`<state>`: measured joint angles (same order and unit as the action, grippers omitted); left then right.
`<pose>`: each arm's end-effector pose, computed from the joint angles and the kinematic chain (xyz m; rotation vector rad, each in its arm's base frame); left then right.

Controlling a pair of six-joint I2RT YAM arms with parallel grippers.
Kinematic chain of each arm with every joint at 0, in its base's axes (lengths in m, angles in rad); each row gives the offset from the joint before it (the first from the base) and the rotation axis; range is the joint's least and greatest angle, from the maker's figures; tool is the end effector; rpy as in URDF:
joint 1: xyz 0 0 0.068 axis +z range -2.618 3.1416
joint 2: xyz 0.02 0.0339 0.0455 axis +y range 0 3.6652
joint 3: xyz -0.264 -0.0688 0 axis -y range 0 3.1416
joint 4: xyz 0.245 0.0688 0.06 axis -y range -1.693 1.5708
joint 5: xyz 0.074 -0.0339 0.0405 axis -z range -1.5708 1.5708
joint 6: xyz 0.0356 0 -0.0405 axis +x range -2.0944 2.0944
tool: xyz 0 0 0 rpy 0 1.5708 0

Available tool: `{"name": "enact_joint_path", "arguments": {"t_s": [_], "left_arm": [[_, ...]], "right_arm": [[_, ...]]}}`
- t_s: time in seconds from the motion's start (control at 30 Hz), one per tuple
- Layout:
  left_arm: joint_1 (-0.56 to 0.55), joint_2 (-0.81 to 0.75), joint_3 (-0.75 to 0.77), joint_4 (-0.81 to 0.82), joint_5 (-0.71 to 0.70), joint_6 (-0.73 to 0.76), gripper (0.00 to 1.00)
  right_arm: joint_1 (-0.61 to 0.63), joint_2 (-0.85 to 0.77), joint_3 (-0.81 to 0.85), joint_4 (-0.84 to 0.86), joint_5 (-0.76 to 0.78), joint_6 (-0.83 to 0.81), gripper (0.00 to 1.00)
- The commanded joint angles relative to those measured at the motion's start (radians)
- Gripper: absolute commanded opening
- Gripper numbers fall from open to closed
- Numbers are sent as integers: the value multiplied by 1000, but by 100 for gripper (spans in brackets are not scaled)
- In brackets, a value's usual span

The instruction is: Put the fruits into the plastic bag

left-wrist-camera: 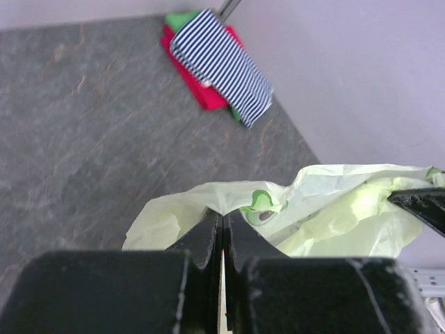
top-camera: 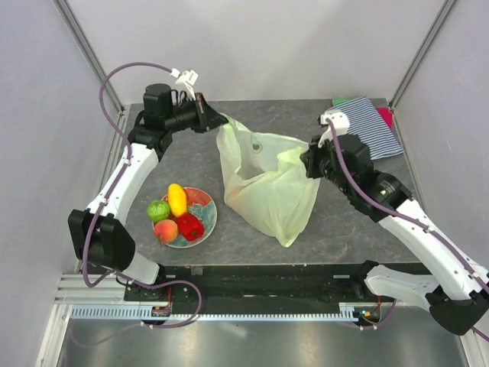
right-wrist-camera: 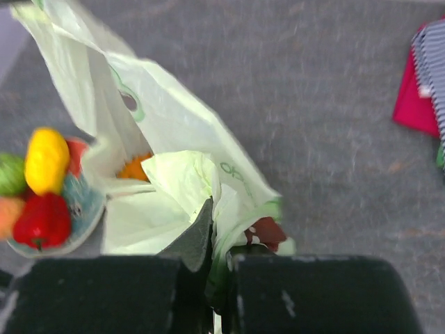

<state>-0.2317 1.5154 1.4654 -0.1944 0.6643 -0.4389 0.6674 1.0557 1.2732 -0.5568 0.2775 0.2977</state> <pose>0.3376 -0.1022 0.4001 0.3012 1.8708 -1.0663 0.1775 0.1275 0.4187 -0.1652 1.9086 0.3901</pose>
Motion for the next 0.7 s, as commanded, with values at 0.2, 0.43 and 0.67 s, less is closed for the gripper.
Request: {"name": "enact_joint_path", "arguments": {"t_s": [0.2, 0.43, 0.67], "left_arm": [[17, -47, -111, -102, -94, 124, 2], [14, -106, -129, -93, -118, 146, 11], [14, -202, -140, -48, -137, 131, 73]], "right_arm": [[-3, -68, -170, 72, -455, 43, 0], [-3, -103, -158, 175, -547, 58, 0], [-3, -92, -150, 278, -742, 95, 0]]}}
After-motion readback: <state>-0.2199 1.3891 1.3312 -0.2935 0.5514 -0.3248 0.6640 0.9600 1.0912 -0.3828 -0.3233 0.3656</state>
